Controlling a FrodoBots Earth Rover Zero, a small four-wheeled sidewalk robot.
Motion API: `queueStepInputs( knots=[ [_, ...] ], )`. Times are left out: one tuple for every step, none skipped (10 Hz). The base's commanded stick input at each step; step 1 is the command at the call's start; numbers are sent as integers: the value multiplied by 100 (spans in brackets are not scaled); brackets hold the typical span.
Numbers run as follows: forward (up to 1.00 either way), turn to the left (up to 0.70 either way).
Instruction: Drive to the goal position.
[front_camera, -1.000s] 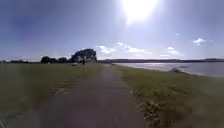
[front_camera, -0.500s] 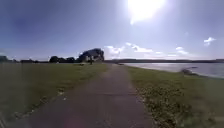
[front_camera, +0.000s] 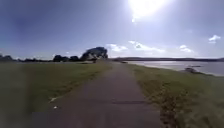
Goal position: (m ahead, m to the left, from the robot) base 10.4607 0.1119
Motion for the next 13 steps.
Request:
queueStepInputs(
  knots=[
    [70,5],
    [70,5],
    [70,5],
    [70,5],
    [70,5],
    [70,5],
    [70,-16],
    [70,-30],
    [70,-30],
    [70,5],
    [70,5],
    [70,5],
    [70,5]
  ],
)
